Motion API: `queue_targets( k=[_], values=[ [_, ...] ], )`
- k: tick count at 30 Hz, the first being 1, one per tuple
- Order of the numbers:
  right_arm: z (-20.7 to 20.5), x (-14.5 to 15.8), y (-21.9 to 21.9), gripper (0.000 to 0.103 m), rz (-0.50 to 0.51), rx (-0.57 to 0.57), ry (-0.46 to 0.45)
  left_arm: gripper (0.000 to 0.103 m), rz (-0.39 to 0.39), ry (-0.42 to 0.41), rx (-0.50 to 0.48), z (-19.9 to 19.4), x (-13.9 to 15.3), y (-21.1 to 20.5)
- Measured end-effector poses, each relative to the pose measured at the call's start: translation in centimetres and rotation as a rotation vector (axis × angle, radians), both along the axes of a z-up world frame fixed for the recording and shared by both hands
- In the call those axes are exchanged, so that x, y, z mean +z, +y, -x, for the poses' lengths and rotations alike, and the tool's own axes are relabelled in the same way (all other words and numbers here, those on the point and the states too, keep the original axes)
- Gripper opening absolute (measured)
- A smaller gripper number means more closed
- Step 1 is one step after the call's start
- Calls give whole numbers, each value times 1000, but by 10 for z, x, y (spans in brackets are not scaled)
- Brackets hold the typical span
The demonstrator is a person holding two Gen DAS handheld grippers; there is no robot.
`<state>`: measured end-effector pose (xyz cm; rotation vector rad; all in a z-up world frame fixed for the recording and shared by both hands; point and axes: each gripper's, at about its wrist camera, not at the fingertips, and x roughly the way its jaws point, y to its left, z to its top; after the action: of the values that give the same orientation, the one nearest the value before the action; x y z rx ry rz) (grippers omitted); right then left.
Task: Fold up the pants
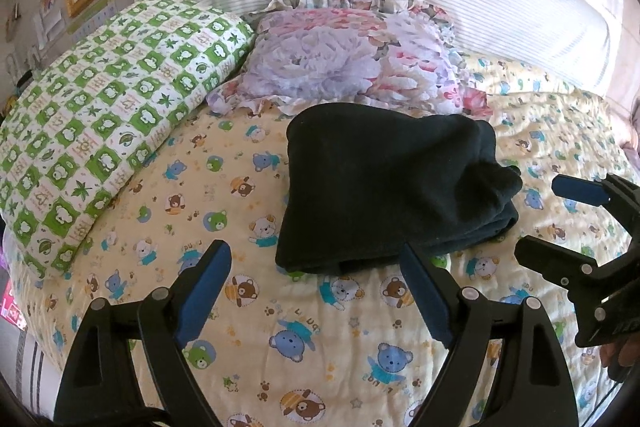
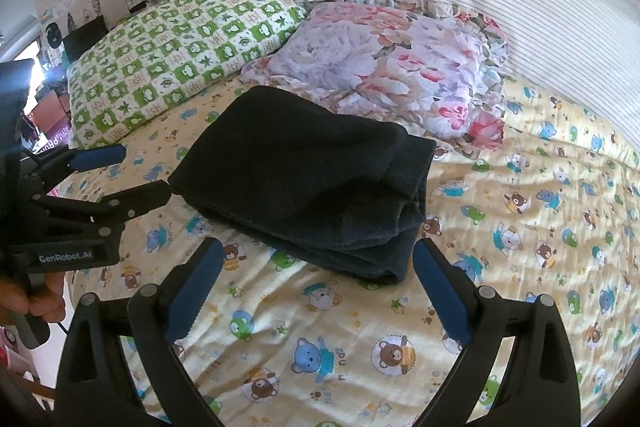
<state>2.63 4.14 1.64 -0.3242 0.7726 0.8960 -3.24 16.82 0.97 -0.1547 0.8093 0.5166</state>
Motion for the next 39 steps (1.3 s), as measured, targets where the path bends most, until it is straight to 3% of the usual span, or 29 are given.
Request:
queue_targets(
  k=[16, 23, 39],
  values=[
    [-7, -3, 3, 96, -7, -13, 14, 87, 35, 30, 31, -5, -12, 9],
    [-9, -5, 3, 96, -7, -21, 21, 87, 11, -27, 38, -4, -11, 8],
    [-12, -9, 7, 96, -3, -27, 39, 87, 43, -2, 34, -10, -17, 15]
  ],
)
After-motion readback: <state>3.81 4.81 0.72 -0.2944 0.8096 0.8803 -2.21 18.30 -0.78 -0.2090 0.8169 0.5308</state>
